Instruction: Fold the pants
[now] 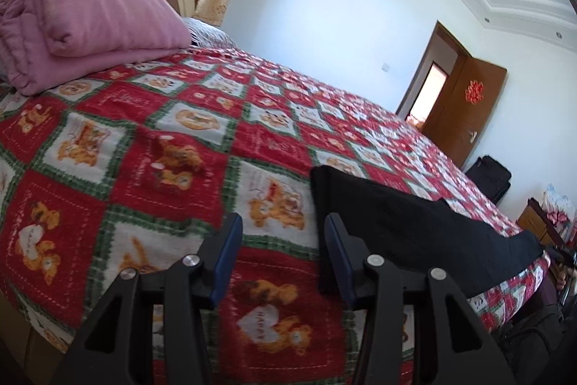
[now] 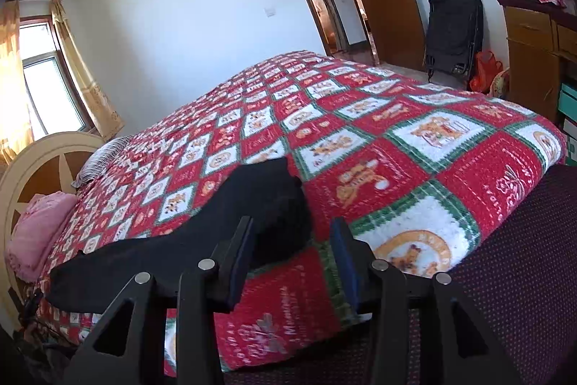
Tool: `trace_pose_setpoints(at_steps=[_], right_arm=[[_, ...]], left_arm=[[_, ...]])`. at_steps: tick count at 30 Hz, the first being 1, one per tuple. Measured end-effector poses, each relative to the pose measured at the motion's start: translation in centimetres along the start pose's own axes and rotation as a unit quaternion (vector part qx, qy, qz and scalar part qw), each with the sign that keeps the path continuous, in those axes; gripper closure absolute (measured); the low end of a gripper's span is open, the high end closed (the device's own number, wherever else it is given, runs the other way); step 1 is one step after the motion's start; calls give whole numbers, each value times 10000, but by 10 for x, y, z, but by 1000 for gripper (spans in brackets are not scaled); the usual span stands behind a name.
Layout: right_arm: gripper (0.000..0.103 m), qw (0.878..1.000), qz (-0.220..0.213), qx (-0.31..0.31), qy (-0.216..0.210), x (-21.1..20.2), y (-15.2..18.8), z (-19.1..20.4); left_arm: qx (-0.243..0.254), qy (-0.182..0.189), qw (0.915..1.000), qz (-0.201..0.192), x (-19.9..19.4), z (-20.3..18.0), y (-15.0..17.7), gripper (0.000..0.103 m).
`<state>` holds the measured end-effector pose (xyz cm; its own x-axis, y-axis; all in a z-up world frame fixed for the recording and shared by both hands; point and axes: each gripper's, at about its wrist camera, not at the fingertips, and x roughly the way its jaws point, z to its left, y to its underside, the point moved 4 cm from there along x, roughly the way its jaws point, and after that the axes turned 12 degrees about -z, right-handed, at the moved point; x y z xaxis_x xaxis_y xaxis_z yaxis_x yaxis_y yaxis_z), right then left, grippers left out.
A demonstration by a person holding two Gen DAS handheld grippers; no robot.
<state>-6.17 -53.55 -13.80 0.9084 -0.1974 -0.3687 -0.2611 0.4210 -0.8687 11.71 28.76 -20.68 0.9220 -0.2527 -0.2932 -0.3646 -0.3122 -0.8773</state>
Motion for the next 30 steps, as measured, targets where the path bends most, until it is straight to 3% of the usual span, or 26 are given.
trace_pose_setpoints(at_steps=[5,12,18,22,23,25,26,28,30], right_arm=[[56,9985,36,-255,-492,13,-6,57],[56,9816,761,-975,-1457,70,34,179],[56,9448,1399,-1661,-2454,104,94,293],[56,9201,1596,-2135,-2869,107,127,347],[56,9163,1623,-2192,-2933,107,131,354],[56,9094,1667,-2290,-3046,107,140,368],[56,9071,1692,-2301,-3092,107,144,373],[56,9061,1736,-2266,-3122,110,149,382],[56,9077,1788,-2255,-3053,118,154,389]], left_arm=[[246,193,9991,285,19,-25,-6,53],[404,212,9964,719,62,-35,-17,53],[192,351,9945,968,80,-37,-16,53],[140,426,9943,971,79,-41,-14,55],[148,426,9945,944,79,-42,-15,57],[183,476,9947,897,76,-43,-15,75],[195,460,9948,887,77,-43,-16,77],[184,471,9949,874,77,-42,-17,92],[275,445,9956,773,75,-44,-19,92]])
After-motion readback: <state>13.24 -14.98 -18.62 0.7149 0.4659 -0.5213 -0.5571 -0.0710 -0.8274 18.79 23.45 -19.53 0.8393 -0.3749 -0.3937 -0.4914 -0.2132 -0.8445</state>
